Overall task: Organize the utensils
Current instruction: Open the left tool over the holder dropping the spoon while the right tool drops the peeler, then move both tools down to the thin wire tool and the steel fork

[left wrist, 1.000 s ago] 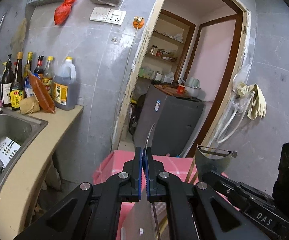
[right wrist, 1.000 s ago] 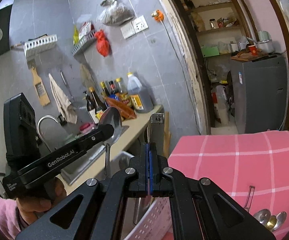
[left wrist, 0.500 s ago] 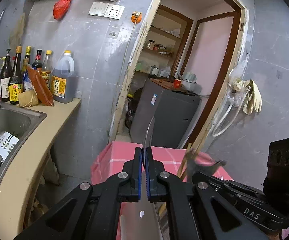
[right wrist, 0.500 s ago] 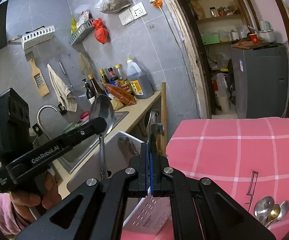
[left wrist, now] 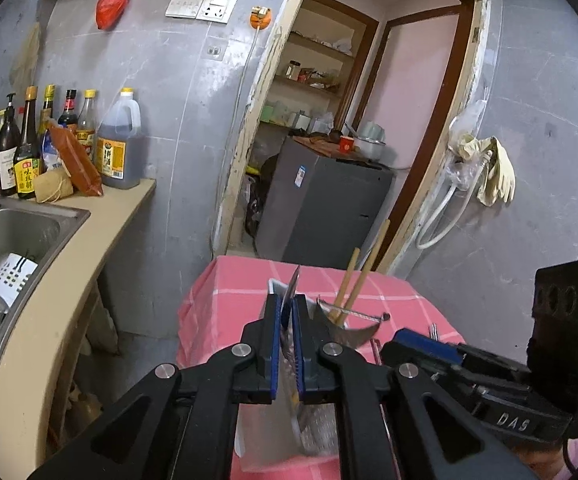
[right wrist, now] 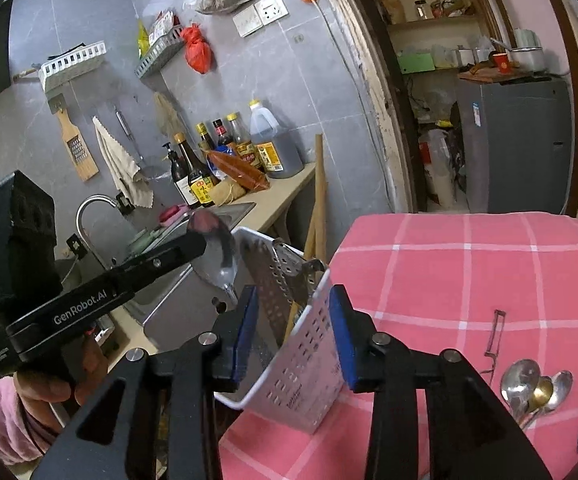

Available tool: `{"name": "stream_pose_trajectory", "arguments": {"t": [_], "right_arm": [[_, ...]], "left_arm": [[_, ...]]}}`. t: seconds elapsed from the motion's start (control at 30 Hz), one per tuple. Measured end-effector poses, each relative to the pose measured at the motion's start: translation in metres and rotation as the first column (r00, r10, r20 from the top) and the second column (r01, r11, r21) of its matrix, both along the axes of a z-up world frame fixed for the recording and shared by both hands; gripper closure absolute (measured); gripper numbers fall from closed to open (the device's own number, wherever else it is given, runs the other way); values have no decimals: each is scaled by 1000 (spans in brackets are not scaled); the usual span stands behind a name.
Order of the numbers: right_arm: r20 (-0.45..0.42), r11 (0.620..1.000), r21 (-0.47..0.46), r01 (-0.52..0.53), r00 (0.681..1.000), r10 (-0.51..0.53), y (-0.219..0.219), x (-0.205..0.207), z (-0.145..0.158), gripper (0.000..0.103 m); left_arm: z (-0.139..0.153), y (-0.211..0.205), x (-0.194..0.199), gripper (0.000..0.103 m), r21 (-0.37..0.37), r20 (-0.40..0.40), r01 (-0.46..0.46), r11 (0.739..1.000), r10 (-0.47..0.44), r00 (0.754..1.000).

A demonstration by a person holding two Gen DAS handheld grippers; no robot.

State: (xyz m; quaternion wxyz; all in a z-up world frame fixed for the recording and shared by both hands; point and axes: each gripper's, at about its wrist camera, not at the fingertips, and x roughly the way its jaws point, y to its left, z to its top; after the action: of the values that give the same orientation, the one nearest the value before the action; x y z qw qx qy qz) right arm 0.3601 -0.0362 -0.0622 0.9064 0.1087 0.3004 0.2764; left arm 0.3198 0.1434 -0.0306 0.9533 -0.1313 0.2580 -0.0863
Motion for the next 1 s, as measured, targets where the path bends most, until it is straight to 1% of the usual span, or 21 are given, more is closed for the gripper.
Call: {"name": "stream_pose_trajectory", "arguments": {"t": [0.1, 0.17, 0.23, 0.27, 0.33, 0.37, 0.43, 0.47, 0.5, 0.53, 0.6, 0.7, 0.73, 0.83, 1.0], "right_arm": [[23, 999, 2, 33, 999, -33, -12, -10, 6, 69], [42, 998, 2, 56, 998, -56, -20, -15, 11, 62], [69, 996, 10, 85, 994, -85, -31, -22, 19, 54], [83, 995, 13, 102, 991, -103, -36, -27, 23, 52], [108, 991, 16, 131, 985, -132, -46, -33, 32, 44], [121, 989, 19, 147, 982, -149, -52, -37, 35, 42], [142, 983, 25, 181, 973, -182, -65, -44, 43, 25], [155, 980, 32, 196, 968, -199, -73, -47, 47, 22], [165, 978, 36, 207, 964, -210, -80, -50, 51, 17], [179, 975, 38, 220, 958, -223, -88, -54, 54, 13], [207, 968, 33, 247, 946, -249, -104, -59, 61, 9], [238, 954, 31, 297, 925, -296, -132, -67, 70, 2], [242, 951, 31, 308, 921, -306, -138, -69, 73, 1], [252, 936, 26, 351, 904, -346, -162, -73, 79, 1], [256, 917, -2, 399, 887, -385, -203, -74, 79, 1]], "left_arm": [[2, -1, -8, 96, -3, 1, -9, 1000, 9, 1000], [5, -3, -14, 92, -5, 6, -10, 1000, 10, 1000], [9, -7, -19, 83, -1, 13, -13, 1000, 13, 1000], [11, -10, -22, 81, 0, 19, -13, 1000, 13, 1000], [17, -17, -27, 66, 9, 34, -15, 1000, 14, 999], [19, -21, -30, 62, 14, 42, -15, 1000, 15, 999], [26, -31, -35, 45, 32, 61, -19, 999, 17, 998], [29, -36, -36, 40, 39, 66, -20, 999, 18, 998], [31, -40, -38, 31, 47, 73, -21, 999, 17, 997], [35, -48, -41, 24, 58, 89, -24, 998, 19, 996], [40, -59, -43, 17, 71, 112, -25, 997, 17, 994], [46, -80, -45, 10, 79, 133, -19, 997, 8, 991], [46, -85, -46, 7, 80, 139, -19, 997, 8, 990], [49, -104, -47, 2, 76, 163, -24, 997, 11, 987], [47, -137, -44, 1, 75, 171, -16, 997, 3, 985]]}}
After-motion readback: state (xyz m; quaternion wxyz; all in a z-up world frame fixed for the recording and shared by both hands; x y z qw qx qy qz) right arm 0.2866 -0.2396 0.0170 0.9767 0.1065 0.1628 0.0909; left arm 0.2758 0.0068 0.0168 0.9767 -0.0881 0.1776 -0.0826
